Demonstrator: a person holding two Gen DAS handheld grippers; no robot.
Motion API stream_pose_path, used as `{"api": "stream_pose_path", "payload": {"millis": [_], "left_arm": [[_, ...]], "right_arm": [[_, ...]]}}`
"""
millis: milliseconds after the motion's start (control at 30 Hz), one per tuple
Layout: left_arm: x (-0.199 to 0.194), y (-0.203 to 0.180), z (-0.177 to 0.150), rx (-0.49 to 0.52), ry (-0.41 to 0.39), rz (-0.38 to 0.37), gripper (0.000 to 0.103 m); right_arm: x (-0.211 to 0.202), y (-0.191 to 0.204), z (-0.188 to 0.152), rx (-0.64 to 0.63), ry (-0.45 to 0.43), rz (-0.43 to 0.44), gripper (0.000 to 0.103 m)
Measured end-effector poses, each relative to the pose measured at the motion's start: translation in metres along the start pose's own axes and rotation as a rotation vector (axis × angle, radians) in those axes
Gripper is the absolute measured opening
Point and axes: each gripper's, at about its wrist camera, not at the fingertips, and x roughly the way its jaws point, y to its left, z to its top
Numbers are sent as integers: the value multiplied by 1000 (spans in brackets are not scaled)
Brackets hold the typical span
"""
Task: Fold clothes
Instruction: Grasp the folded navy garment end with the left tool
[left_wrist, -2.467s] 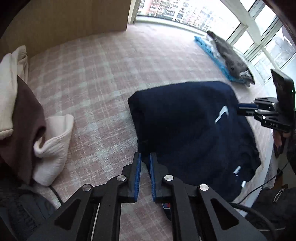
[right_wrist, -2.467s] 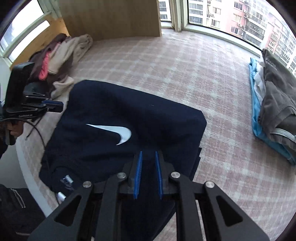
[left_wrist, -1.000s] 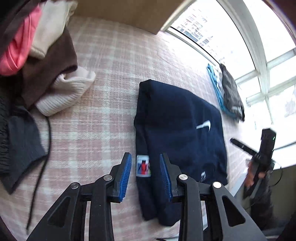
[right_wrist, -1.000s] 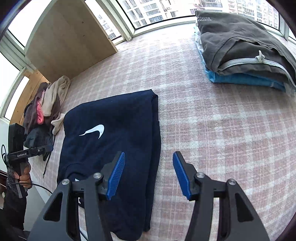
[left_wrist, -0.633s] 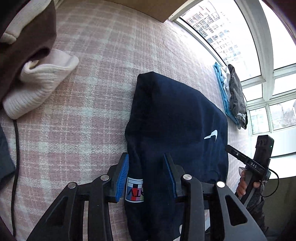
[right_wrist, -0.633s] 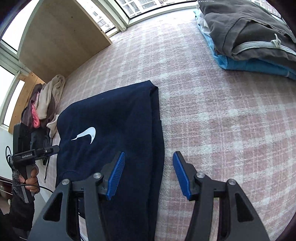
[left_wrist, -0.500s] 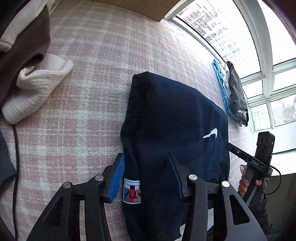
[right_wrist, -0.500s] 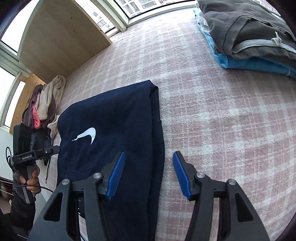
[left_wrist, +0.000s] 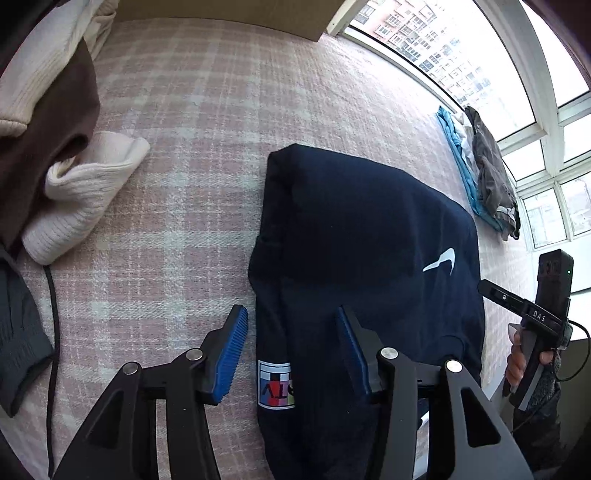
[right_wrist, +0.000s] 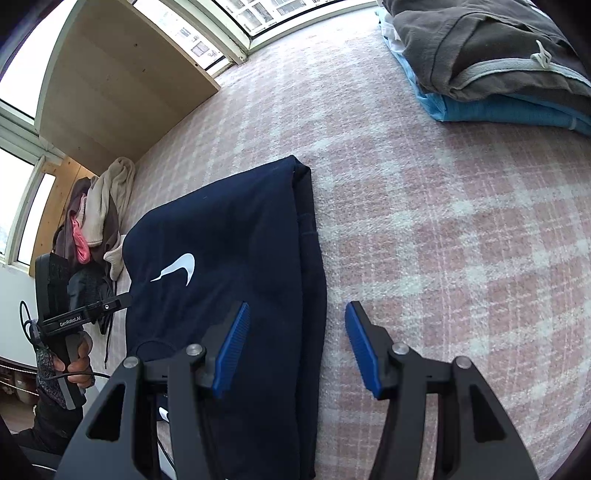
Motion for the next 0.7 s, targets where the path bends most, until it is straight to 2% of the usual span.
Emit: {"api": "stream_pose_path", "payload": {"millis": [233,400,533,600,700], "left_arm": [[7,-17,2,63,62,-32,48],[10,-19,3,78,84,-158,37],[12,-26,1,152,92,-112,34],[10,-23,2,149,98,-100,35],[9,-20,-2,135,106,-91,34]], "right_arm": [[3,3,-2,-28,13,0,53],[4,4,-2,-73,12,2,54],[7,10,-1,-133,15,10,62],[8,15,-3,-178,17,-4,63],[10,20,-10,-222,21,25,64]]}}
